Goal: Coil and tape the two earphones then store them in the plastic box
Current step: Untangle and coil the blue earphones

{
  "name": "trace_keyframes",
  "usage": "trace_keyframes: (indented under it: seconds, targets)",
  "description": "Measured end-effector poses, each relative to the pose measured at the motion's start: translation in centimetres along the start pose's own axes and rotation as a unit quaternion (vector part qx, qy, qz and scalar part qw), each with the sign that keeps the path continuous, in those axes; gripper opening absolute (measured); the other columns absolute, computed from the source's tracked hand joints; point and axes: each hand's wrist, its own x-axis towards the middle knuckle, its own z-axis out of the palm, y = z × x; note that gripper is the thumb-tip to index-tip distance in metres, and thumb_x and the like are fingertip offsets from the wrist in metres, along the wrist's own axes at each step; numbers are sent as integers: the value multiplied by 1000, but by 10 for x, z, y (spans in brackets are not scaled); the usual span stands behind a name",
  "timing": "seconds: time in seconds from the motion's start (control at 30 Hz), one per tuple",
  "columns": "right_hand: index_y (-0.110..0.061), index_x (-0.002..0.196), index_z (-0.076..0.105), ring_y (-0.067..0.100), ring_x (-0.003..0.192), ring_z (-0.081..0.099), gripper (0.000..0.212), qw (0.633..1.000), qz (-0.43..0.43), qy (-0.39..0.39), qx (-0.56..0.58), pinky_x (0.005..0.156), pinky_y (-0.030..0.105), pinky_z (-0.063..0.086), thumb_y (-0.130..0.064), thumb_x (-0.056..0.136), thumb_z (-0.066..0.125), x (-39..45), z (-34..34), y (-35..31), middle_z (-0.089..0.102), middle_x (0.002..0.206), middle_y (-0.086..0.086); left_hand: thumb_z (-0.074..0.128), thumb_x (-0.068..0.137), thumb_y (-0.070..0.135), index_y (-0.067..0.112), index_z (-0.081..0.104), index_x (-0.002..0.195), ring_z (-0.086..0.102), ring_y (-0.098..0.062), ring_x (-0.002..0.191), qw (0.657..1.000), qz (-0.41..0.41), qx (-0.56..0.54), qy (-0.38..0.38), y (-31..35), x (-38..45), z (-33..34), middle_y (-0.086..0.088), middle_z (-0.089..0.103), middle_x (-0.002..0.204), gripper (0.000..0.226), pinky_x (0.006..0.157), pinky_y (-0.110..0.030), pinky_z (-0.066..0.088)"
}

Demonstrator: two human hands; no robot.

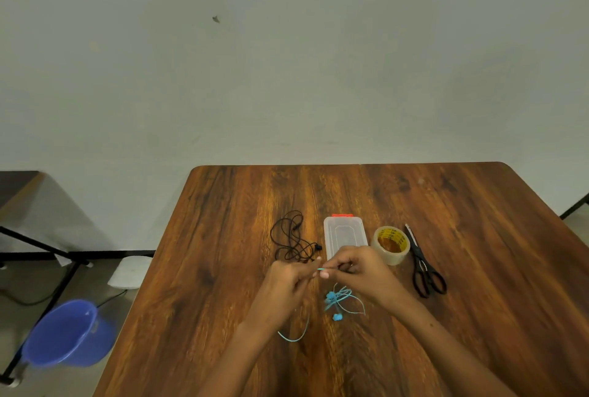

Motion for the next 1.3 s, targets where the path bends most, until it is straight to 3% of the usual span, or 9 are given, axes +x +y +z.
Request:
trace_keyframes:
  seconds: [0.13,0.23,0.57,0.67,0.77,0.83,1.0,1.17,1.3]
  targets:
    - [-32,76,75,7,77,67,5,998,31,-1,50,70,20,52,-27,75,77,-9,-7,11,71,78,-5,60,86,-2,13,72,109,62,9,93,1000,-4,9,20,-10,-4,-14,4,74,100,30,76,-2,44]
    - [-26,79,77,13,80,69,5,996,57,12,66,72,25,55,-27,74,76,-18,-16,24,72,81,-1,62,84,-3,16,74,102,60,18,90,999,-5,9,35,-18,-9,-22,8,74,96,29,74,-5,47]
    - [-18,82,77,17,82,70,5,994,81,44,56,79,40,59,-19,78,74,-25,-21,36,74,84,3,59,89,1,12,64,120,69,-6,90,997,-75,24,-9,-40,-18,-24,-2,74,103,33,78,-24,56]
    - [-13,85,76,14,82,69,7,995,81,45,35,80,37,59,-16,80,74,-22,-20,34,73,84,-1,63,86,7,15,52,134,66,-9,78,992,-101,62,-47,-42,-15,-22,-5,73,93,50,69,-8,43]
    - [-11,85,76,12,81,67,8,997,65,29,5,75,30,57,-17,80,74,-16,-16,26,70,83,-3,70,84,21,14,46,138,51,0,119,994,-77,62,-51,-33,-7,-15,7,51,135,60,96,-8,37]
    - [-15,83,75,8,78,64,4,999,43,14,-5,68,21,51,-18,81,74,-12,-11,16,67,80,-5,69,84,27,17,48,137,42,-2,129,996,-48,41,-57,-21,-2,-5,8,44,139,58,108,-18,36]
    - [-17,85,77,7,79,65,6,1000,8,-9,-1,68,20,52,-21,81,74,-4,0,0,70,83,-3,61,91,21,23,71,110,65,-2,81,1000,-3,2,-24,3,1,5,4,74,91,22,66,-17,48]
    - [-28,76,75,6,75,67,5,998,39,12,49,68,20,53,-24,75,78,-7,-6,9,71,77,-5,63,89,19,22,74,102,67,-4,74,1000,-18,-3,23,-5,-2,-15,4,74,81,17,65,-29,51]
    - [-23,79,76,16,81,69,3,995,72,30,62,77,38,59,-23,76,76,-21,-22,25,72,81,1,66,88,14,20,76,96,67,-4,69,998,-35,6,44,-19,-10,-31,5,74,77,14,62,-29,51]
